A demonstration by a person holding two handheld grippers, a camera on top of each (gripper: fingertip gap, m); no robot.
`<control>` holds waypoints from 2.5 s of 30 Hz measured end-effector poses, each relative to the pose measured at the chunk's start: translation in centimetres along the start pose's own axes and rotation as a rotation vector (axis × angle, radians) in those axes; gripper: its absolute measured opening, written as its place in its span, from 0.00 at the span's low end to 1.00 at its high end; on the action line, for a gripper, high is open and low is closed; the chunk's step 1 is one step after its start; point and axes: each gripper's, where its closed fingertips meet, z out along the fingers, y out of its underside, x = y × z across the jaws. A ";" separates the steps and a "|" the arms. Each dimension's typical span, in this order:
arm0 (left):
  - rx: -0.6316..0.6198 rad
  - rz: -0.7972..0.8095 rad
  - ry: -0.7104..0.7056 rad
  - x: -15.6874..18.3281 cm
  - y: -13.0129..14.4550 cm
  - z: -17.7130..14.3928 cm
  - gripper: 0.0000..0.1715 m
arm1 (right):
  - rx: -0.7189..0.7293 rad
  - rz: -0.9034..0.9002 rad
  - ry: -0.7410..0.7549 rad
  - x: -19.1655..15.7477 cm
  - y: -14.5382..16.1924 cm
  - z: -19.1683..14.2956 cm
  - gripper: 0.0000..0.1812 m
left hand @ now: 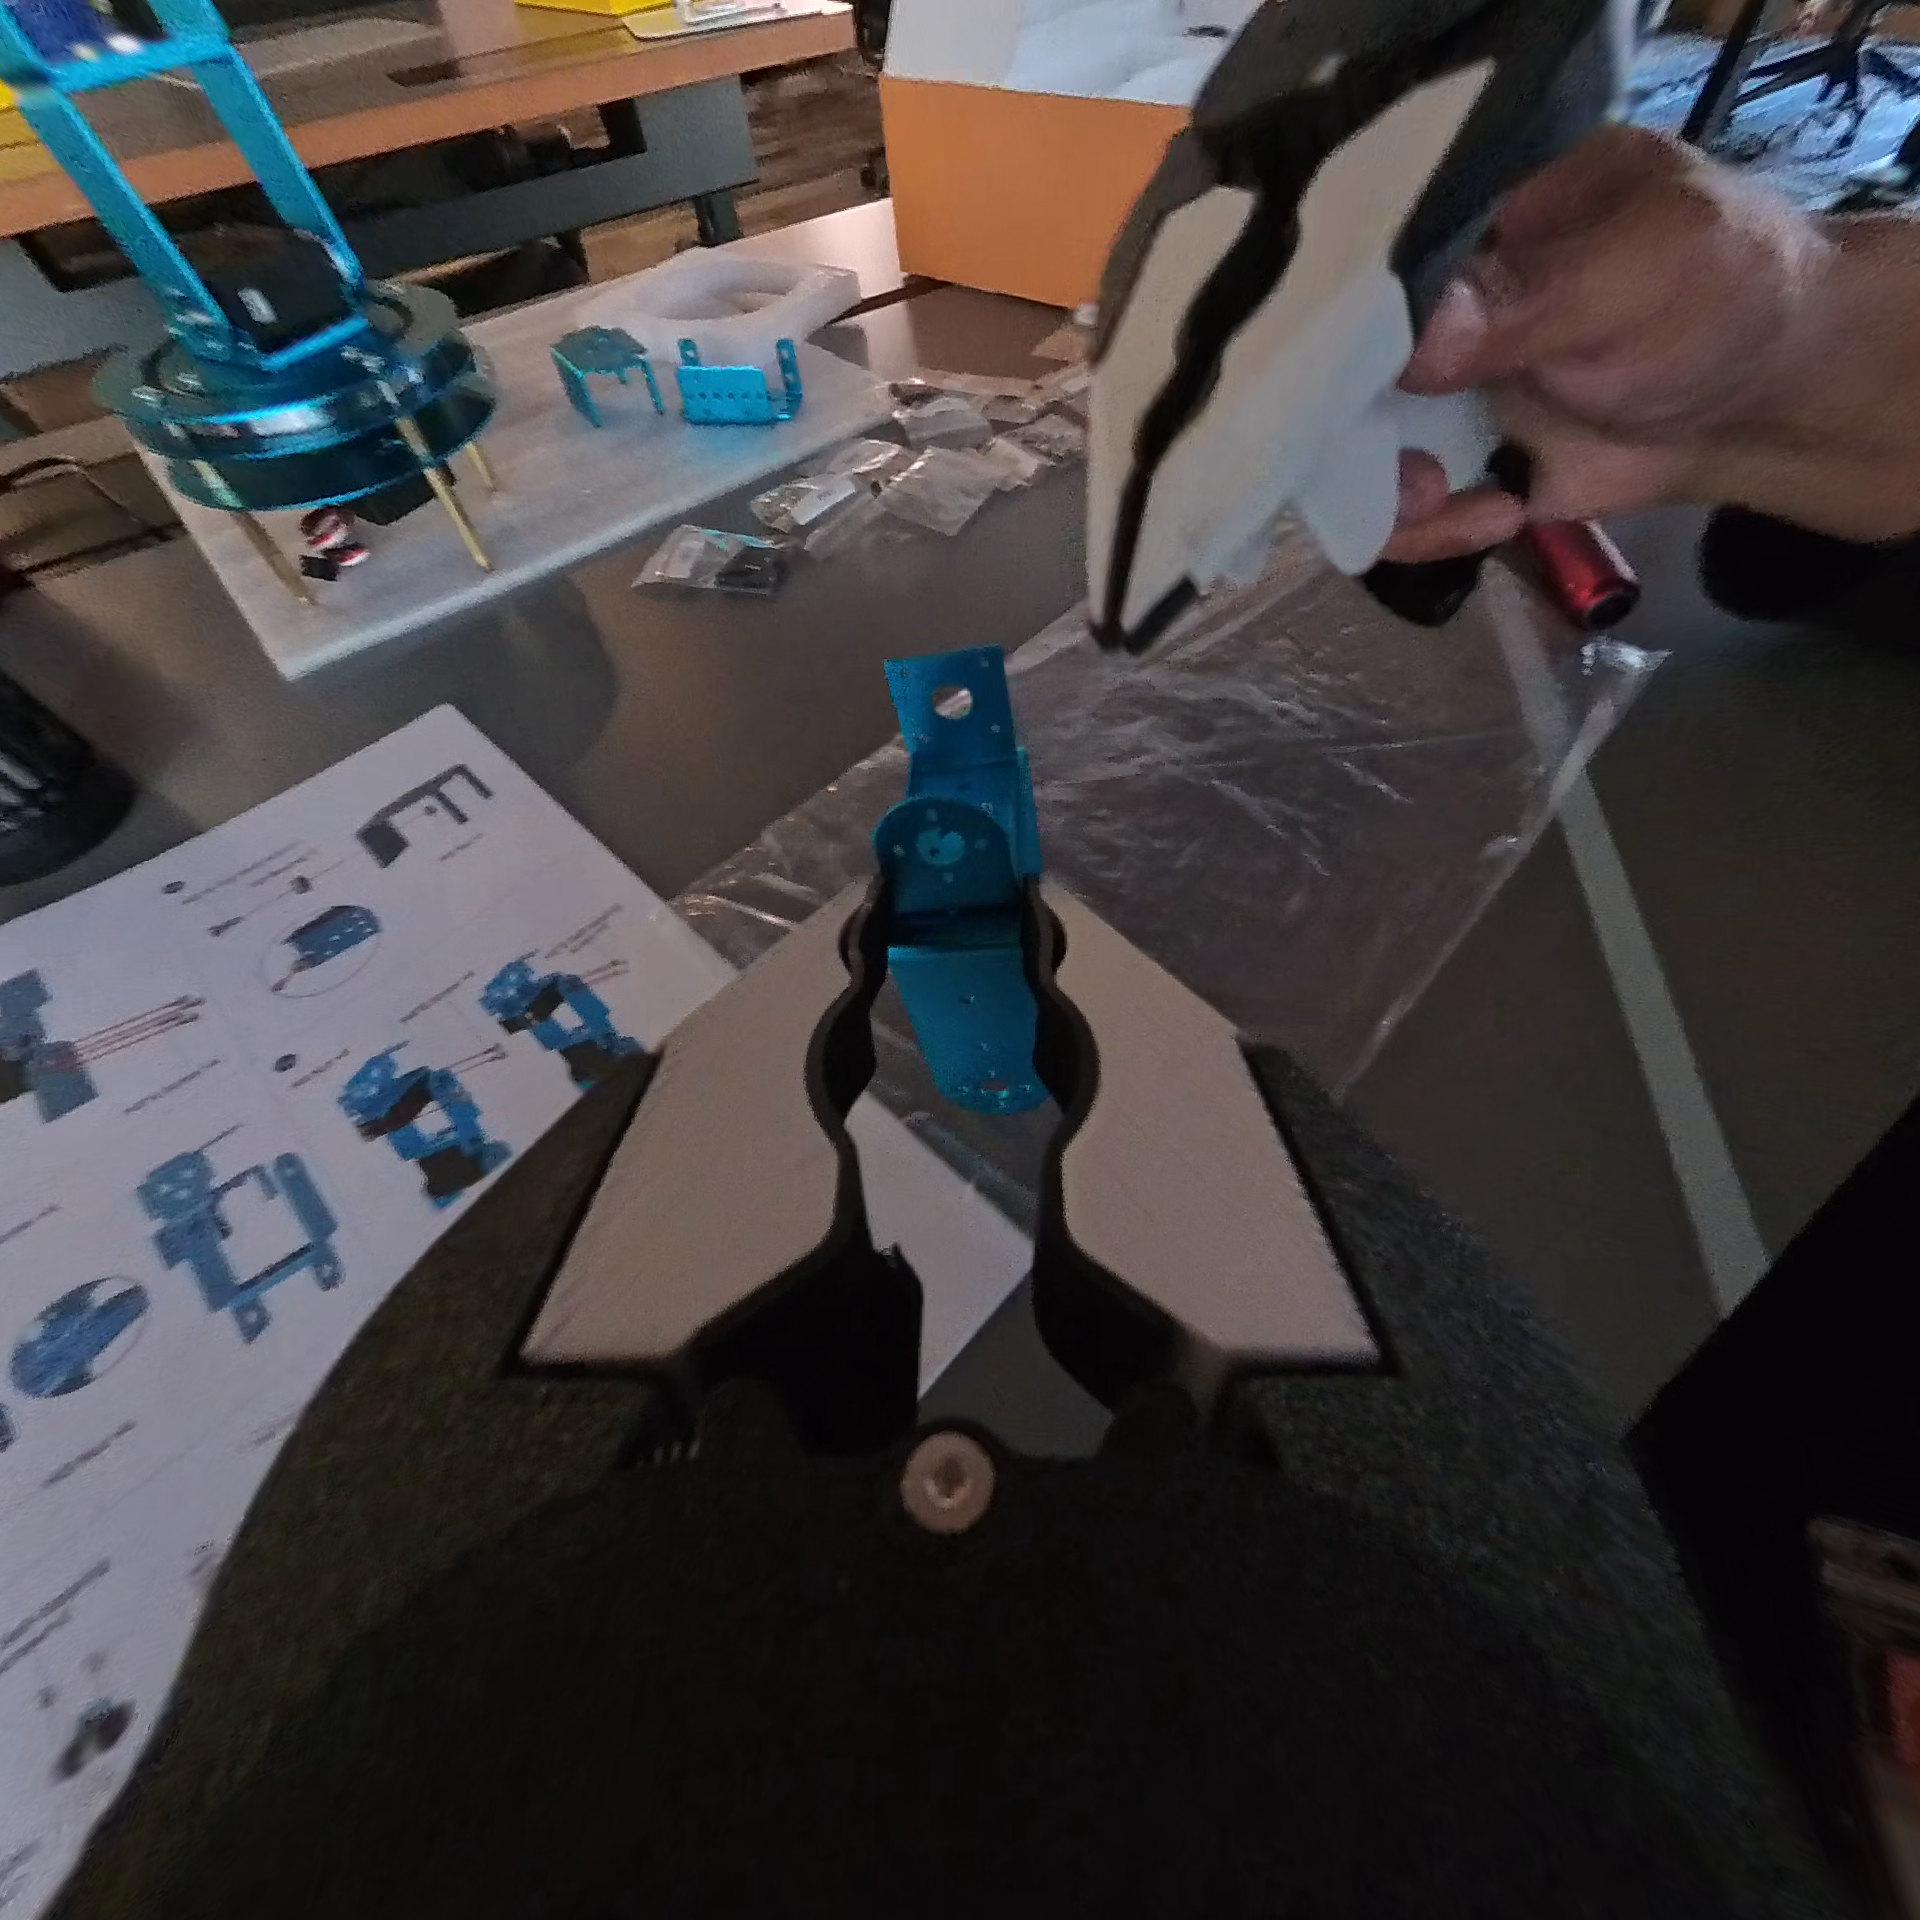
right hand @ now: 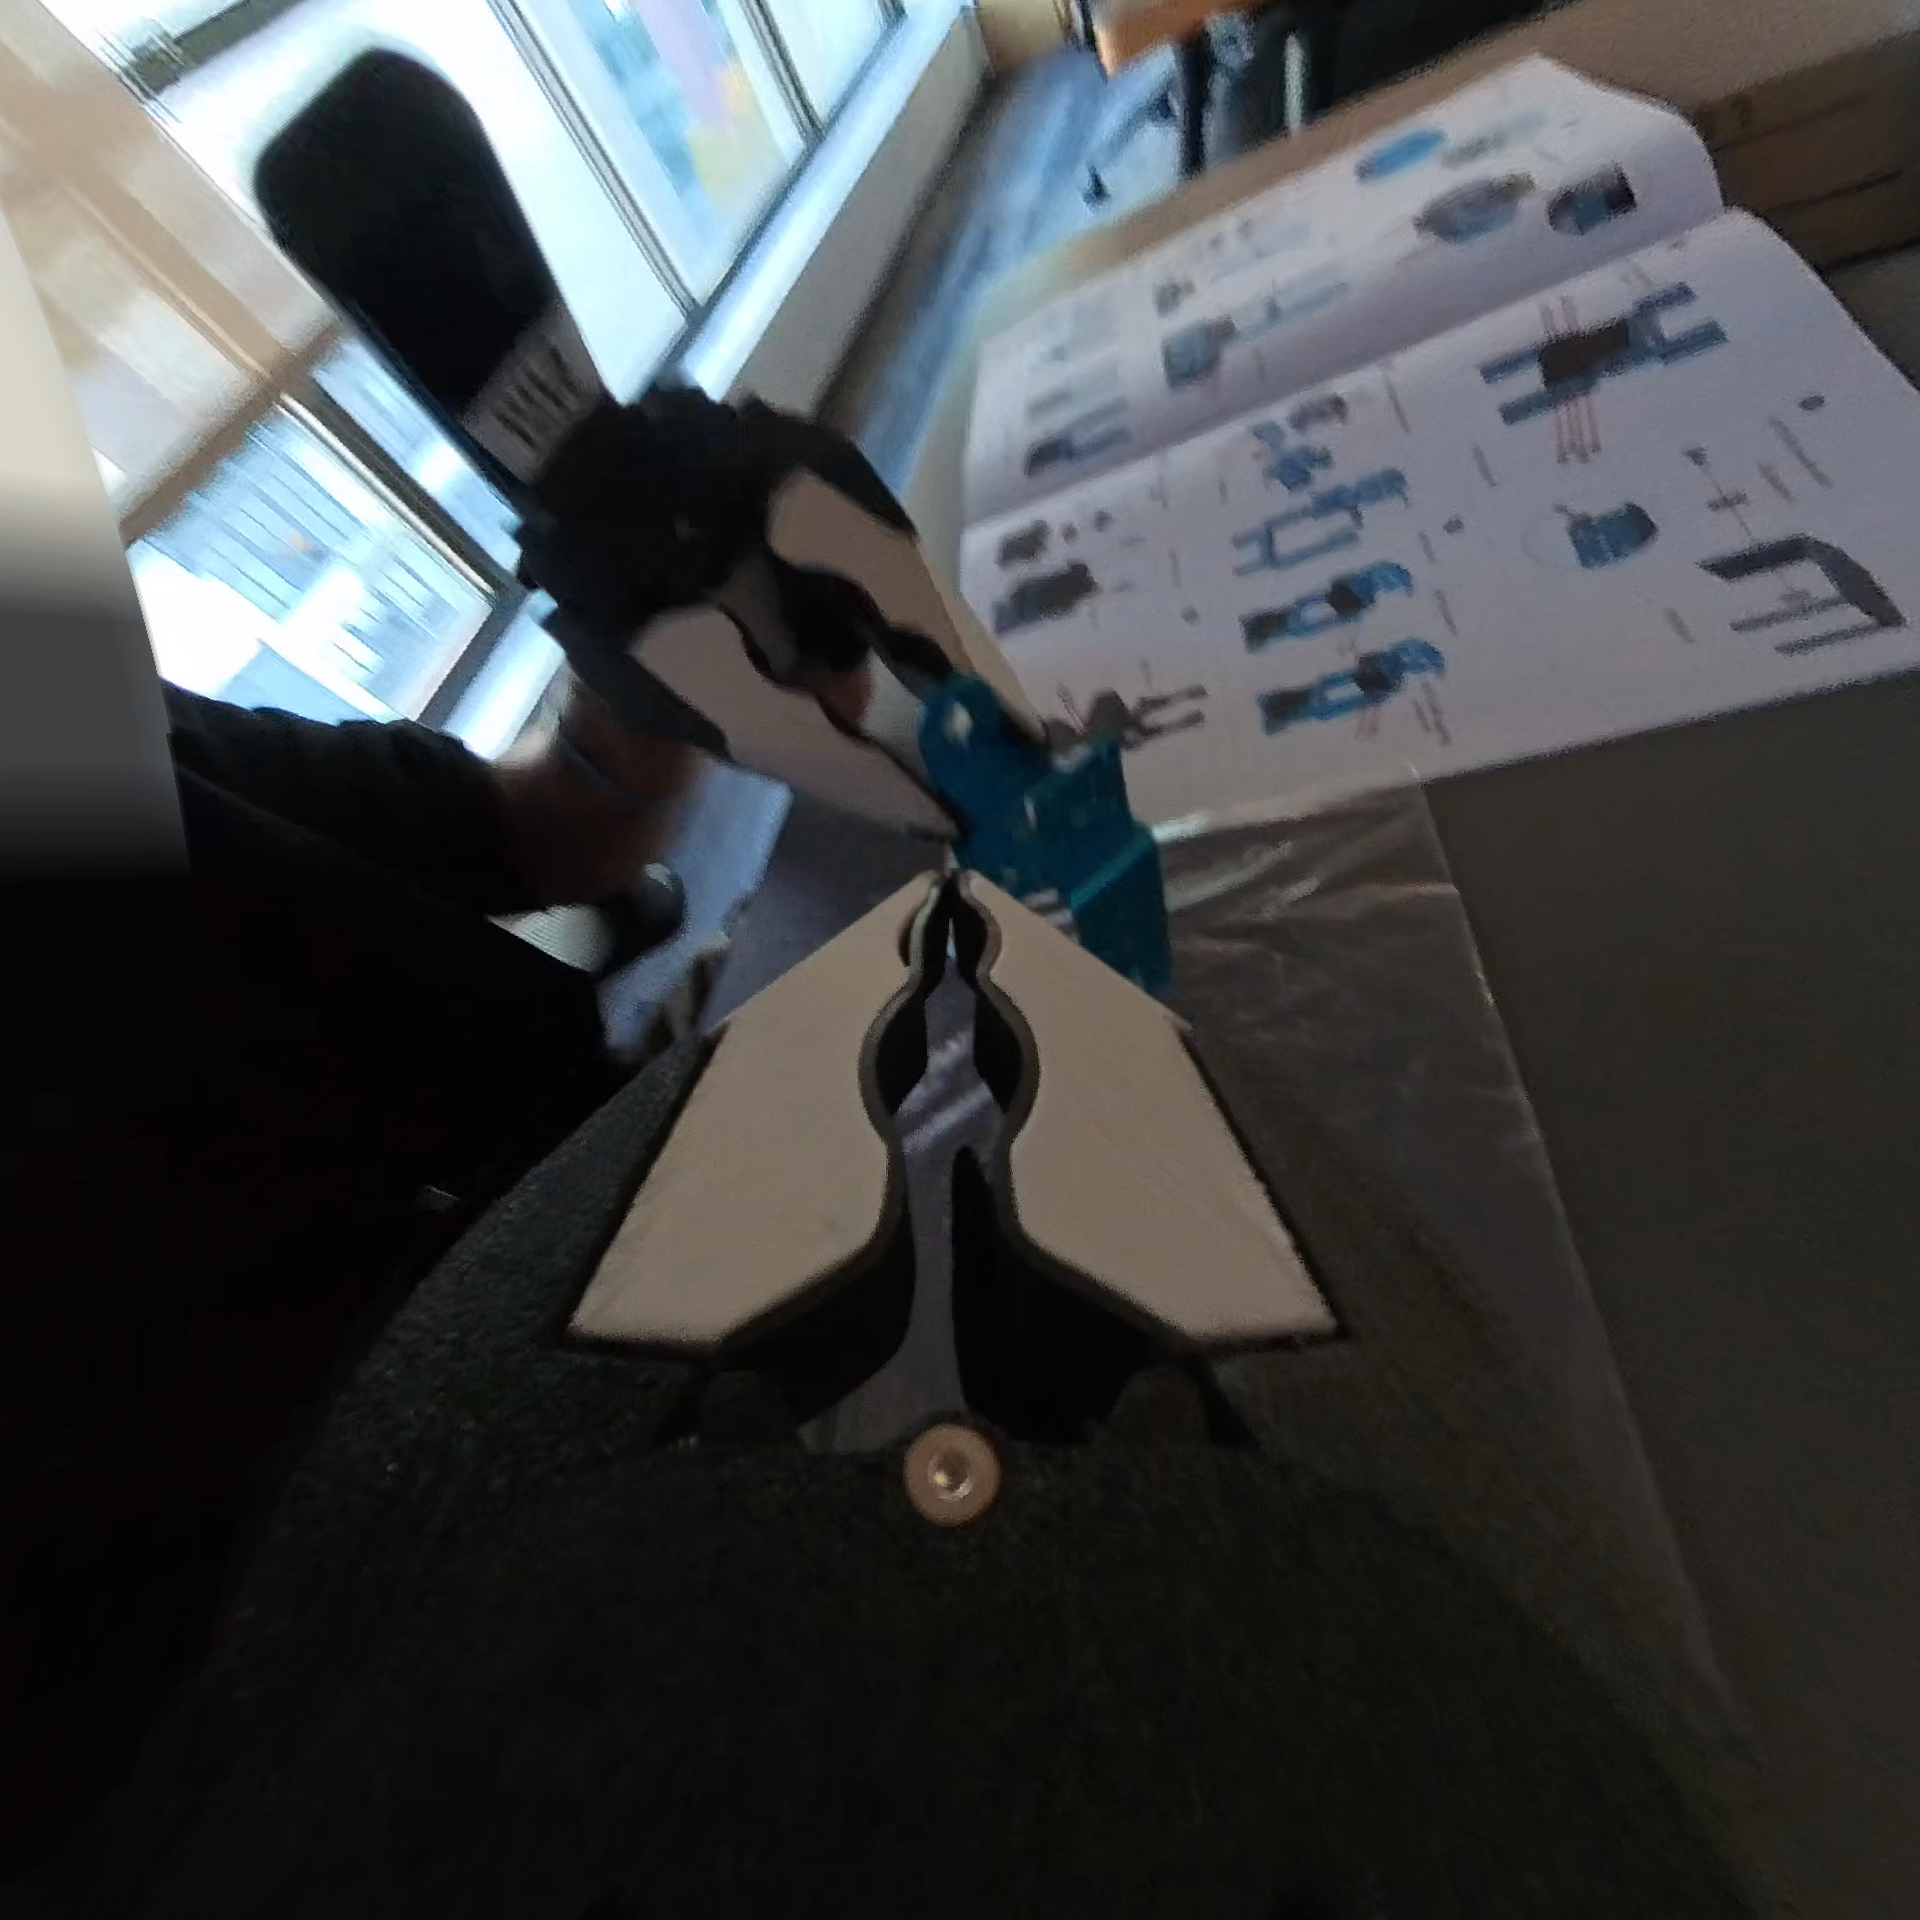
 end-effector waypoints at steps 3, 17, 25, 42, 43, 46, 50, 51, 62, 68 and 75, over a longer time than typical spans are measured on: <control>0.005 0.018 -0.056 -1.8 -0.3 -0.8 0.14 | -0.104 -0.067 0.117 0.8 1.6 0.0 0.00; 0.103 -0.094 -0.119 -8.3 -2.7 -5.8 0.14 | -0.589 -0.387 0.220 2.4 4.2 5.5 0.07; 0.070 -0.063 -0.160 -8.9 -1.7 -6.2 0.14 | -0.641 -0.443 0.226 2.3 5.8 7.1 0.01; 0.056 0.003 -0.132 -7.7 -2.0 -6.1 0.14 | -0.659 -0.429 0.227 2.9 6.4 7.3 0.00; 0.051 0.008 -0.132 -7.7 -1.9 -6.0 0.14 | -0.650 -0.423 0.226 2.9 6.4 7.4 0.00; 0.043 0.015 -0.127 -7.7 -1.5 -5.7 0.14 | -0.606 -0.407 0.219 2.9 6.2 7.4 0.00; 0.032 0.053 -0.117 -7.4 -1.1 -5.3 0.14 | -0.516 -0.325 0.162 2.6 5.3 6.7 0.00; 0.031 0.058 -0.110 -7.3 -1.0 -5.2 0.14 | -0.492 -0.286 0.134 2.3 5.0 6.4 0.00; 0.075 0.097 0.014 -4.1 -1.1 -2.2 0.14 | -0.190 -0.060 -0.104 -1.1 -0.7 3.0 0.00; 0.117 0.238 0.123 -0.2 -1.4 -1.1 0.14 | -0.148 -0.042 -0.151 -3.1 -3.2 1.1 0.00; 0.122 0.355 0.138 2.0 -1.6 -0.3 0.14 | -0.284 0.029 -0.114 -2.7 -2.5 0.5 0.00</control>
